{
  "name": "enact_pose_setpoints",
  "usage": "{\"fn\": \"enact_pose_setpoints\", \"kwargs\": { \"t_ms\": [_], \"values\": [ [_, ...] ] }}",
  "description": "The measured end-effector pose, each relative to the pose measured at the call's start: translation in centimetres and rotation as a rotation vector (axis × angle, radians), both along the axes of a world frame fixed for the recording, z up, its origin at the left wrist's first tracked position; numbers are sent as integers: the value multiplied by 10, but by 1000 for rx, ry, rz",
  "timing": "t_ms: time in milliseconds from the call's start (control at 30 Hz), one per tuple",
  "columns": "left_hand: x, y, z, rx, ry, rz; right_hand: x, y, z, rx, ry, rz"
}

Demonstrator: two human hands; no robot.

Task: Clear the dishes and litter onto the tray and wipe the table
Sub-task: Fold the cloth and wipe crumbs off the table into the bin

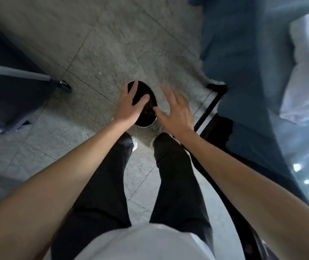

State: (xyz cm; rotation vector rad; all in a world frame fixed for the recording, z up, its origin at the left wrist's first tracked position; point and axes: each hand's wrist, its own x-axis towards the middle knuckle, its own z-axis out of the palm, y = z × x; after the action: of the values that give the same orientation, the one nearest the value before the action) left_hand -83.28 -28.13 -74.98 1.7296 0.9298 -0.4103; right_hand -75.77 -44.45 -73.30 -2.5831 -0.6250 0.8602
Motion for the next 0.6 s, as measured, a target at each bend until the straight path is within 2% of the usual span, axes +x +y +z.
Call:
{"fn": "enact_pose_setpoints", "kwargs": {
  "t_ms": [100,233,300,400,500,600],
  "values": [
    [21,-14,63,39,-51,-74,4,-17,66,14,-48,-45],
    [55,-43,130,48,-172,-209,11,-52,138,109,-196,-219],
    [80,-63,157,19,-208,-245,20,-77,162,173,-247,-377],
    [120,-92,190,97,-309,-251,41,-115,190,263,-251,-699],
    [163,-116,214,189,-422,-276,66,-151,202,295,-212,-1031],
    [207,-132,223,233,-417,-349,83,-175,196,295,-99,-1238]
  ]
}}
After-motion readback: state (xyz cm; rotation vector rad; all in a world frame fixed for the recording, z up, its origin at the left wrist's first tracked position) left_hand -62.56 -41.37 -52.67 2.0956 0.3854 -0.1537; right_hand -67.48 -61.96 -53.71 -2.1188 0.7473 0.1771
